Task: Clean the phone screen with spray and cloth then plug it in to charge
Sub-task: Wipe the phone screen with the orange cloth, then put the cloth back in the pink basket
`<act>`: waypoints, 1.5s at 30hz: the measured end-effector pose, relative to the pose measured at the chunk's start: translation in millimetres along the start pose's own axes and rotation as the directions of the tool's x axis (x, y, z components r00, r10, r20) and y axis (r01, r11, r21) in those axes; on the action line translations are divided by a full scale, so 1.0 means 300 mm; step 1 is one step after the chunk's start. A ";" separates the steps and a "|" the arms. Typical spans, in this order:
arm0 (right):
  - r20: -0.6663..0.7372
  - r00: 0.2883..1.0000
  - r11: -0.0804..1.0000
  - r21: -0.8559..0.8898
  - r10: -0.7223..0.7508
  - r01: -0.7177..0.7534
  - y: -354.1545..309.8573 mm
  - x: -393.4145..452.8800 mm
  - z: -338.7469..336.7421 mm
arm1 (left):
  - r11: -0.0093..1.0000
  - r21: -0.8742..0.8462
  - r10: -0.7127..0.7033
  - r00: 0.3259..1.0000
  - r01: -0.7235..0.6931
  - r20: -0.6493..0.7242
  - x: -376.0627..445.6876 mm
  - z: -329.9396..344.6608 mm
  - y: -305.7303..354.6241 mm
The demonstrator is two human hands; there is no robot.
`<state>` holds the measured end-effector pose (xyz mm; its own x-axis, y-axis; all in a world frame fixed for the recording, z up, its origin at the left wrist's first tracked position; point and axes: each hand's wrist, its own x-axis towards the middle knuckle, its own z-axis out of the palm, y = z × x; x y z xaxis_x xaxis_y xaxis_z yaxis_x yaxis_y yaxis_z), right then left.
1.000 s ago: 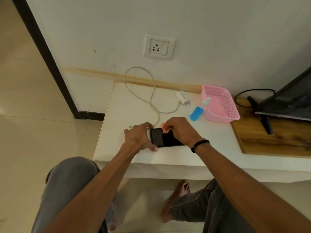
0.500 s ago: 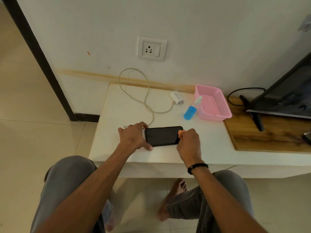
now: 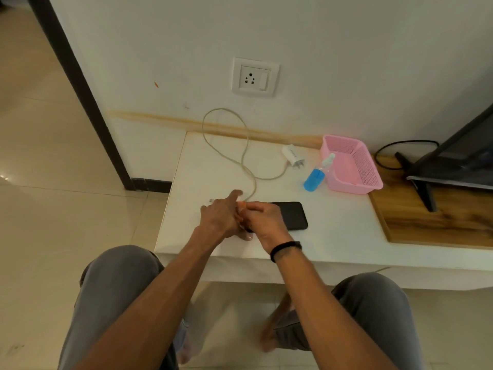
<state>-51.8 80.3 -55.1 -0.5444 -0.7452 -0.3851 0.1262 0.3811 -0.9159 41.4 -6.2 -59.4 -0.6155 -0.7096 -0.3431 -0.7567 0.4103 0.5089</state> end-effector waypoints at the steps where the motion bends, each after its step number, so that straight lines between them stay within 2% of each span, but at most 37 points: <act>1: 0.058 0.998 0.985 0.165 0.032 -0.041 -0.002 0.002 -0.024 | 1.000 -0.007 -0.017 0.999 0.017 0.034 -0.008 -0.018 0.000; 4: 0.171 0.985 0.892 0.439 0.036 -0.109 -0.003 0.001 -0.100 | 0.992 -0.101 -0.058 0.991 0.071 0.124 -0.023 -0.102 -0.001; 8: 0.229 0.972 0.819 0.547 0.055 -0.175 -0.024 -0.023 -0.206 | 0.939 -0.344 0.072 0.964 0.021 0.256 -0.049 -0.177 0.043; 10: 0.222 0.974 0.812 0.558 0.054 -0.172 -0.049 -0.039 -0.259 | 0.880 -0.475 0.111 0.980 -0.019 0.167 -0.068 -0.157 0.107; 12: 0.217 0.975 0.828 0.537 0.050 -0.162 -0.078 -0.057 -0.309 | 0.811 -0.580 0.106 0.994 -0.079 0.013 -0.076 -0.111 0.175; 14: 0.217 0.976 0.865 0.484 0.029 -0.133 -0.106 -0.072 -0.367 | 0.765 -0.627 0.099 0.989 -0.147 -0.111 -0.073 -0.065 0.236; 18: 0.254 0.963 0.923 0.384 -0.095 -0.010 -0.158 -0.104 -0.527 | 0.752 -0.616 0.099 0.964 -0.234 -0.246 -0.047 -0.007 0.345; 21: 0.247 0.961 0.941 0.335 -0.128 0.039 -0.182 -0.115 -0.654 | 0.742 -0.623 0.142 0.966 -0.248 -0.215 -0.011 0.022 0.439; 24: 0.113 0.989 0.963 0.263 -0.098 0.065 -0.199 -0.089 -0.755 | 0.733 -0.602 0.235 0.949 -0.315 -0.211 0.034 0.043 0.554; 27: -0.045 0.997 0.961 0.269 -0.060 0.070 -0.218 -0.028 -0.845 | 0.787 -0.452 0.319 0.904 -0.421 -0.286 0.092 0.046 0.677; 29: -0.143 0.987 0.962 0.252 -0.070 0.105 -0.229 0.031 -0.895 | 0.830 -0.358 0.342 0.897 -0.429 -0.281 0.140 0.032 0.745; 33: -0.407 0.907 0.993 -0.001 -0.107 0.117 -0.235 0.184 -0.972 | 0.854 -0.329 0.307 0.902 -0.402 -0.305 0.235 -0.016 0.798; 37: -0.499 0.853 0.976 -0.211 -0.151 0.050 -0.218 0.362 -1.006 | 0.880 -0.310 0.244 0.903 -0.359 -0.354 0.286 -0.058 0.736; 41: -0.452 0.846 0.864 -0.504 -0.284 0.021 -0.191 0.481 -0.994 | 0.904 -0.322 0.167 0.926 -0.280 -0.338 0.297 -0.084 0.623; 45: -0.296 0.909 0.625 -0.779 -0.292 -0.052 -0.168 0.534 -0.985 | 0.914 -0.363 0.066 0.949 -0.181 -0.307 0.287 -0.090 0.498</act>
<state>-390.5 103.4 -37.0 -0.7771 -0.6275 -0.0490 -0.5389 0.7035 -0.4634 -118.7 -21.7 8.3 -0.5667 -0.8224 -0.0495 -0.5000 0.2955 0.8141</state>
